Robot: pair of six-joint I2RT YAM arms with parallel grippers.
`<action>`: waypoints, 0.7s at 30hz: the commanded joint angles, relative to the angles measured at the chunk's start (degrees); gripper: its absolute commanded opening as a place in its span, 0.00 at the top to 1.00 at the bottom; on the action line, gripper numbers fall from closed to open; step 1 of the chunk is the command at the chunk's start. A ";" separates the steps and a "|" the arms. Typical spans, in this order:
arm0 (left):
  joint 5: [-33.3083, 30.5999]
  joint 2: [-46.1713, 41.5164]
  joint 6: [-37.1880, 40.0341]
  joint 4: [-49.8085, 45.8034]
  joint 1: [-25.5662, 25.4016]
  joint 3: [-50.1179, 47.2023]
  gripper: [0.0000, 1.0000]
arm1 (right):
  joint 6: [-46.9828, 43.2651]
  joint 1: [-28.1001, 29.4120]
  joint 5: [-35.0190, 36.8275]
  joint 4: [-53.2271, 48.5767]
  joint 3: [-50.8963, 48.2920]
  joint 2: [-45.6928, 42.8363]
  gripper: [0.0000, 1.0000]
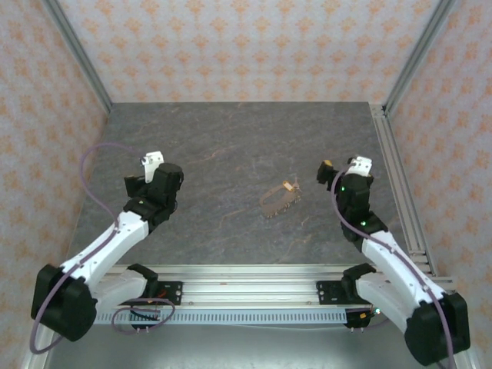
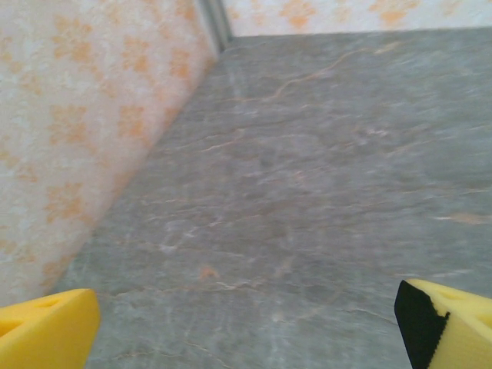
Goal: Put the keys on the keyring
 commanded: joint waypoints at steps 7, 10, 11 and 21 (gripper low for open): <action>-3.60 18.91 9.19 37.56 5.47 -7.06 0.00 | -9.99 -8.57 -2.24 28.30 -4.95 19.92 0.00; 0.77 22.82 11.81 43.19 7.01 -6.23 0.00 | -8.98 -9.86 -2.63 32.18 -5.04 25.53 0.00; 2.62 23.87 11.24 43.03 7.65 -6.06 0.00 | -8.74 -10.00 -2.77 33.68 -5.31 27.25 0.00; 25.37 24.21 11.11 55.84 15.03 -13.93 0.00 | -6.88 -11.38 -2.32 39.91 -4.70 36.87 0.00</action>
